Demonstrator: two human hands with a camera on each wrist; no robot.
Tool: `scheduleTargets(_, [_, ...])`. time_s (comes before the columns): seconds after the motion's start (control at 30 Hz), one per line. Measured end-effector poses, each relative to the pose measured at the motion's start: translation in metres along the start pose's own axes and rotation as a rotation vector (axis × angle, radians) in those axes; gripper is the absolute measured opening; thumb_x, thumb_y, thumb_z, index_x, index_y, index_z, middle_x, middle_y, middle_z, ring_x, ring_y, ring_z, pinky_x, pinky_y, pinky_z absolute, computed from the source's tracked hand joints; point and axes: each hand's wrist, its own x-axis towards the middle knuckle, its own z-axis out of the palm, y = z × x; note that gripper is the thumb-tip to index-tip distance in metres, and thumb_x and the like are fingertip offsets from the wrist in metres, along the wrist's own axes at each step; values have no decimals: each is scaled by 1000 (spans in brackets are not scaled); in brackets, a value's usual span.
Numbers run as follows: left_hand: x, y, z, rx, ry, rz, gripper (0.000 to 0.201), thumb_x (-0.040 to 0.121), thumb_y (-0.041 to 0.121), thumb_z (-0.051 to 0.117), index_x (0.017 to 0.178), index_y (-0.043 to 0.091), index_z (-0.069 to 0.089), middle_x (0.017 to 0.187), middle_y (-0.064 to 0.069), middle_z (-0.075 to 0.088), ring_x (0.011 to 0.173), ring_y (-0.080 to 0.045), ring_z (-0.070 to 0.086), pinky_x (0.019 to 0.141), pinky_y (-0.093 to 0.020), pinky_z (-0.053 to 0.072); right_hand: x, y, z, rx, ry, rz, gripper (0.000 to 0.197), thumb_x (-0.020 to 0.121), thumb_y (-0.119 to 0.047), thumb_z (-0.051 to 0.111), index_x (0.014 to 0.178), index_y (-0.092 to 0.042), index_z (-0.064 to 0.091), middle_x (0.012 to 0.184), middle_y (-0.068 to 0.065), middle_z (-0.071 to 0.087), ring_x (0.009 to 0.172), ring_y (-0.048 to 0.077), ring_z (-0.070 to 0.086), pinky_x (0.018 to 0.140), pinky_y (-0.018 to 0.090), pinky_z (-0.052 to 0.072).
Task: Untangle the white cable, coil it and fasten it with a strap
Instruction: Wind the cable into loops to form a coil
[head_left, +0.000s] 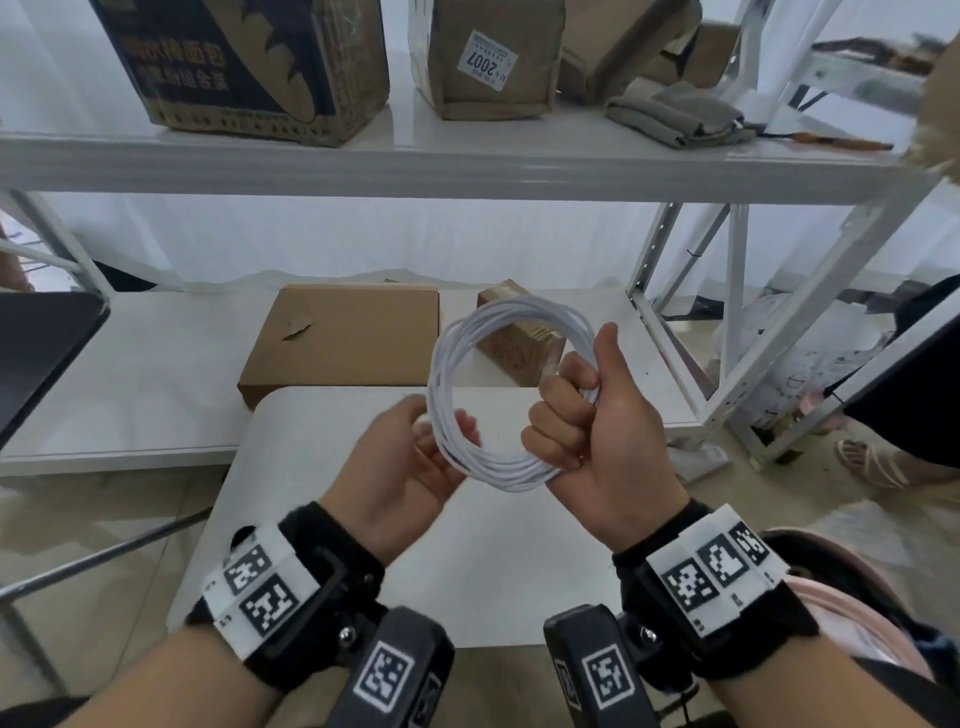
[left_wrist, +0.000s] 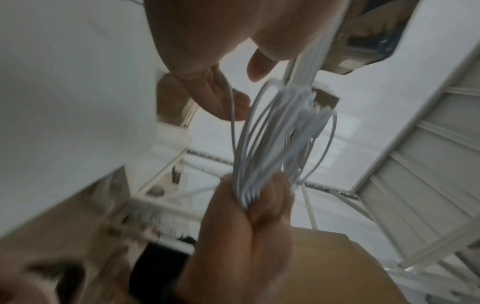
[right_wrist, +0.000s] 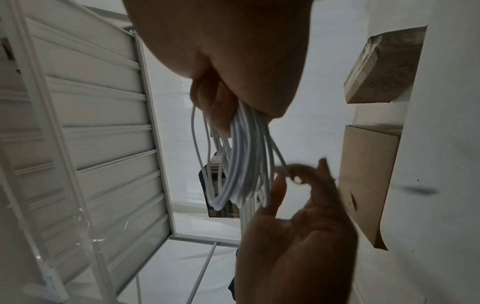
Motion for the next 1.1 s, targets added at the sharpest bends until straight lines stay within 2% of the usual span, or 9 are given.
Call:
scheduleTargets(0.1, [10,21,-7,121,61,158,16,99,17,54,89,5,60,64,-4,54,52,-13,53,47,-22,51,-3,-4,-1,-64,-36,33,54,99,-58,36,57,-23,35,45,-8,18,36,7,10,35,20,12])
scheduleTargets(0.23, [17,40,-11,386,107,338,34,105,29,48,123,3,59,78,-6,55,43,-9,44,37,-20,36,-4,-11,-3,-133,-87,74,52,96,-58,39,59,-23,33,43,-9,19,41,10,5,36,21,10])
scheduleTargets(0.43, [-1,34,-4,1002,-119,470,33,107,26,41,100,18,72,63,2,60,58,-19,49,56,-29,38,-3,-10,-4,-376,-185,138,51,89,-62,40,60,-21,33,44,-8,18,37,7,10,40,21,8])
scheduleTargets(0.57, [-3,31,-7,894,-128,479,44,107,28,39,91,15,79,64,11,63,62,-6,57,68,-31,47,-3,-15,-9,-427,-247,175,50,89,-62,39,61,-21,33,46,-7,19,36,5,14,40,20,11])
scheduleTargets(0.67, [-4,33,-5,577,-192,319,38,106,22,42,107,6,75,94,-11,74,85,-20,67,82,-37,60,-4,-16,-12,-453,-311,225,50,87,-64,43,61,-22,35,47,-8,21,37,5,17,40,19,14])
scheduleTargets(0.73, [-2,37,-4,522,-179,303,31,104,16,45,125,7,65,111,-21,72,93,-26,68,77,-33,60,-5,-15,-12,-473,-349,257,51,82,-66,49,61,-22,37,47,-9,23,37,4,18,40,19,13])
scheduleTargets(0.87, [-1,39,-5,661,-99,438,31,103,14,46,130,20,60,75,-8,71,61,-21,59,57,-32,48,-3,-14,-14,-549,-389,229,55,78,-69,59,63,-20,39,49,-8,23,38,6,17,42,19,14])
scheduleTargets(0.97, [-6,34,-7,938,-228,493,36,109,27,34,116,20,69,70,-8,65,59,-17,54,61,-29,44,-4,-12,-16,-682,-450,152,49,78,-60,72,68,-16,53,52,-7,26,40,8,18,42,19,17])
scheduleTargets(1.1, [-9,27,-7,952,-306,427,57,107,35,36,59,15,60,55,-4,53,62,-26,48,68,-38,39,-3,-9,-19,-853,-377,21,33,87,-24,73,105,2,61,60,1,30,45,12,21,43,23,19])
